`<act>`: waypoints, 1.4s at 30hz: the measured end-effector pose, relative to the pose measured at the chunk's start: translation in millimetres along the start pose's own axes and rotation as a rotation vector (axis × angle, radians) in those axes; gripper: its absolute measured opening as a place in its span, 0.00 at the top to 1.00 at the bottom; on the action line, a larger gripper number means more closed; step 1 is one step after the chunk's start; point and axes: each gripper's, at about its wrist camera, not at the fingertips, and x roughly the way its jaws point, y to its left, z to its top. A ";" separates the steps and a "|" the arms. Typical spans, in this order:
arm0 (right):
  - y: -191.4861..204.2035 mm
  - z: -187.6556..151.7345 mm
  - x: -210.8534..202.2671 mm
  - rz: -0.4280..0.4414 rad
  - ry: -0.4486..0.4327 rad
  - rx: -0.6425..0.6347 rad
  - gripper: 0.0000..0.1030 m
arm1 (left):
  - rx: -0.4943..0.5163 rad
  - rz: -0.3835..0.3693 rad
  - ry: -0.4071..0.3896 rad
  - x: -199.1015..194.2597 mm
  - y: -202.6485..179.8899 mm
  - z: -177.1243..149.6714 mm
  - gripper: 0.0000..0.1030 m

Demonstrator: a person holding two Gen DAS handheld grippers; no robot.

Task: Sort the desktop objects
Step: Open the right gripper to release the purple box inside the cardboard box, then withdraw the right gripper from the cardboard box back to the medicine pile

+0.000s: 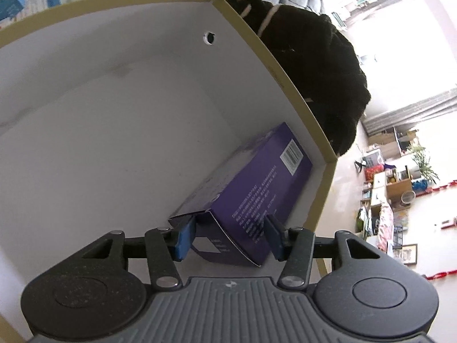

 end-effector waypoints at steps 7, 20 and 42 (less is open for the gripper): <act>-0.2 -3.5 -1.0 -0.016 -0.012 0.036 0.43 | 0.005 0.003 -0.008 -4.1 -0.8 1.2 0.13; -22.7 -18.0 -42.8 0.107 -0.164 0.422 0.28 | 0.035 0.037 -0.032 -11.5 -0.9 9.4 0.11; 42.9 -77.2 -148.2 0.178 -0.510 0.735 0.02 | 0.039 0.210 -0.068 -21.9 35.6 22.2 0.01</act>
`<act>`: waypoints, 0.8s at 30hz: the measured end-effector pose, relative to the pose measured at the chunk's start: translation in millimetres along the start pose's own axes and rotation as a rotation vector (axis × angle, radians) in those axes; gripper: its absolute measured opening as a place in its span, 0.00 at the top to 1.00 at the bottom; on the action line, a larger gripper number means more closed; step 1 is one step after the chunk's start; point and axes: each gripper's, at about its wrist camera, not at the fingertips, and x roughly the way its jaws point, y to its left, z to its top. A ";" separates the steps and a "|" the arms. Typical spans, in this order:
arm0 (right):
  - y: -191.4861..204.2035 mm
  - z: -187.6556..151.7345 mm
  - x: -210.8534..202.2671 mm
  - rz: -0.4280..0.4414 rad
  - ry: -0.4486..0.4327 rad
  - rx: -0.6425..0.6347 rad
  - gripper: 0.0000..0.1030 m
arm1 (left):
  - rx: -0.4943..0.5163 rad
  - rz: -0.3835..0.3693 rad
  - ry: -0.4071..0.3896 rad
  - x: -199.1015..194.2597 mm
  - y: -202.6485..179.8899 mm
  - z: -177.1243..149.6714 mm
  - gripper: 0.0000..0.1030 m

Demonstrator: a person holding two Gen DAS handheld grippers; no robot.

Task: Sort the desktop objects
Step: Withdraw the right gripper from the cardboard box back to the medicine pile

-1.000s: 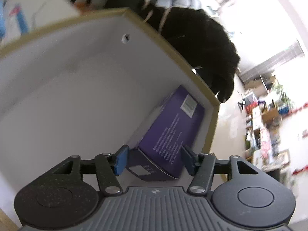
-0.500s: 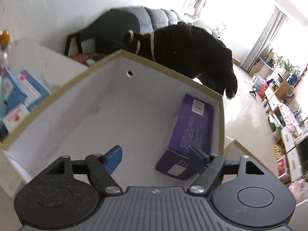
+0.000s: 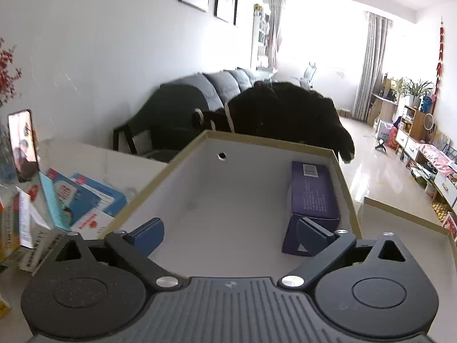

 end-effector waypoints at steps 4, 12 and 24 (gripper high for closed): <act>3.6 -10.0 -17.1 -0.008 -0.033 0.031 0.01 | -0.027 0.003 0.031 5.3 6.9 -3.2 0.00; 4.6 -32.4 -40.9 -0.035 -0.076 0.097 0.01 | -0.157 0.015 0.092 17.1 21.0 -7.6 0.00; 38.8 -29.1 -52.1 0.064 -0.145 0.122 0.02 | -0.241 -0.047 0.098 21.3 27.1 -11.8 0.00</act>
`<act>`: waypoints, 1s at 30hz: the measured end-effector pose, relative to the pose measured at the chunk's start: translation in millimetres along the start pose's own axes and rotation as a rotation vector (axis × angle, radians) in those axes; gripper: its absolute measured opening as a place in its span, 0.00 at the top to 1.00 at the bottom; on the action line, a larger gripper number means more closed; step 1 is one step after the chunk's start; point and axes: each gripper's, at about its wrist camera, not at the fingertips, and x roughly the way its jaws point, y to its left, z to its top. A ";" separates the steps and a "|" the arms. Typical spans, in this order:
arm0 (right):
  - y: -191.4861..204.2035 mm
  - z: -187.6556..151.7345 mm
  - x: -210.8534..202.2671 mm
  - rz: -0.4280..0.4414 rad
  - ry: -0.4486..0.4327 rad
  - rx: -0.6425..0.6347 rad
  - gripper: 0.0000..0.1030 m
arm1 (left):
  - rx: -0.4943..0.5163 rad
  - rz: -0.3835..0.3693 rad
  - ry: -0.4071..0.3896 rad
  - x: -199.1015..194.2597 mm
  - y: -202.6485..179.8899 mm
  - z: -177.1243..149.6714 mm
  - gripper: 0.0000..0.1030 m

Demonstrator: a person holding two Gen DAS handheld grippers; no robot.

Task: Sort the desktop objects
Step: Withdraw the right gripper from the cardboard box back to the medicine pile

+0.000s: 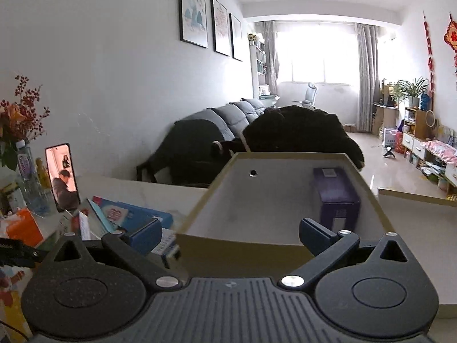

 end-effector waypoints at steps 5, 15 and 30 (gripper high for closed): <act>11.4 1.9 12.9 0.046 0.016 0.068 0.12 | -0.014 -0.007 0.005 1.7 2.8 -0.5 0.00; 73.7 -8.4 34.9 0.275 0.127 0.100 0.41 | -0.027 -0.042 -0.016 -3.3 6.9 -0.1 0.00; 116.3 -28.8 75.1 0.407 0.261 0.162 0.47 | -0.018 -0.080 -0.037 -4.0 7.3 -1.3 0.00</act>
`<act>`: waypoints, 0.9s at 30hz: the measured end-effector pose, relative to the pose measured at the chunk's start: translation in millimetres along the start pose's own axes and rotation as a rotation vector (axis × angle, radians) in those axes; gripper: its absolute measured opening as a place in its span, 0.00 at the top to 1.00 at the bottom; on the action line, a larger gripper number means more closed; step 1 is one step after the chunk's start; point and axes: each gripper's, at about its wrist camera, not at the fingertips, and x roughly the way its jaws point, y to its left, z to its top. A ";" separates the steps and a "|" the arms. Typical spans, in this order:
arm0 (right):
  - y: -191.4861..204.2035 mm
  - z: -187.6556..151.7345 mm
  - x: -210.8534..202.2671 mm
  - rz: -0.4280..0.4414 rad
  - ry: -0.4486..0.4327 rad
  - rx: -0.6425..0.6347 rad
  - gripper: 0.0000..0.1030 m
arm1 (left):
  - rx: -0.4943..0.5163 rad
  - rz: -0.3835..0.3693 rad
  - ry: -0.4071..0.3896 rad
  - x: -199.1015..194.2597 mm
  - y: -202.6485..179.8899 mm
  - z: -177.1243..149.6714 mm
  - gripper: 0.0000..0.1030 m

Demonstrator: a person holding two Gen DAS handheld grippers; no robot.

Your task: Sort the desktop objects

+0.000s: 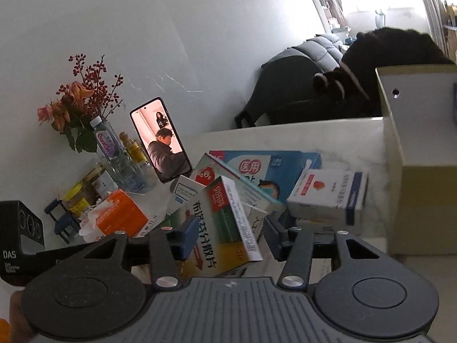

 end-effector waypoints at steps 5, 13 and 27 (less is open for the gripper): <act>-1.3 -4.8 11.5 0.012 0.024 0.021 0.44 | 0.014 -0.014 0.000 1.9 -2.7 -2.7 0.00; -3.2 -10.9 8.6 0.013 0.016 0.025 0.44 | 0.025 -0.023 -0.010 -0.8 -5.3 -5.3 0.01; -14.6 -13.5 2.4 0.005 0.022 0.042 0.39 | 0.037 -0.040 0.015 7.3 -12.0 -8.6 0.01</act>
